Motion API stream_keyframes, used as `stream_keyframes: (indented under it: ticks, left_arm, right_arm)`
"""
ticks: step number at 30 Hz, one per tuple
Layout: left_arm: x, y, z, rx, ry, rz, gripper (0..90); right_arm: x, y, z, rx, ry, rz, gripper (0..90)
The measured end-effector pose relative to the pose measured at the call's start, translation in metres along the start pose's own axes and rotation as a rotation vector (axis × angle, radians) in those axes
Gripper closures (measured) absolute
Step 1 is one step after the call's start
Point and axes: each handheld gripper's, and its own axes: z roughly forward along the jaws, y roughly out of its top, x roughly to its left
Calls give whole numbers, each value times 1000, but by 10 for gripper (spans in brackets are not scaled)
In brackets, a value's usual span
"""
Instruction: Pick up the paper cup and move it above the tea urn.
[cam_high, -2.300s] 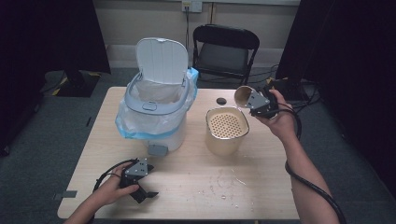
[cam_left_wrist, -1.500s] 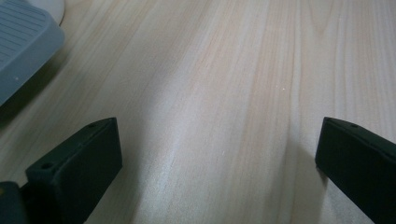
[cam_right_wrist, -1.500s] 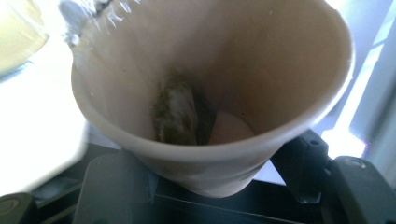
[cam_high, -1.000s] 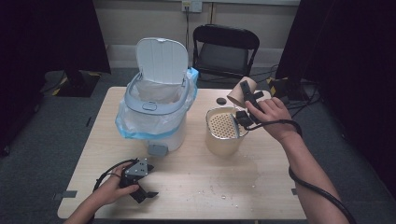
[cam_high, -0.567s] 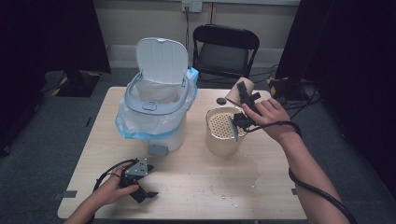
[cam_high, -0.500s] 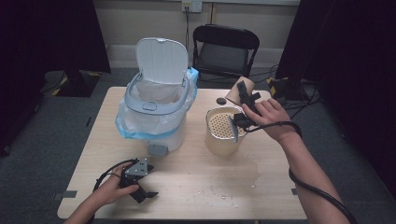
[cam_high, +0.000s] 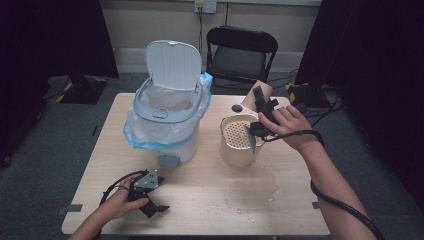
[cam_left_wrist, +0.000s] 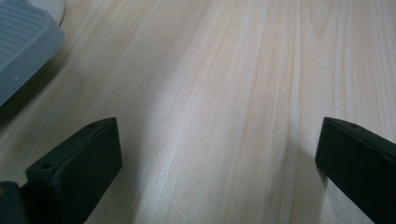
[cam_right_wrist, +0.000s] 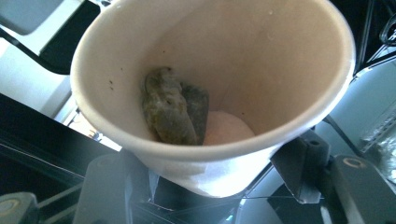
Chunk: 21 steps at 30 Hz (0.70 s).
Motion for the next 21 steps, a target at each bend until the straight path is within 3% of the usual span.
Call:
stream_keyframes:
  ticks: [12,21]
  left_arm:
    - [0,0,0,4,1,1,0]
    - [0,0,0,6,1,1,0]
  right_arm:
    - [2,0,-2,46,-29,-20,398]
    - [0,0,-2,37,-30,-33,398]
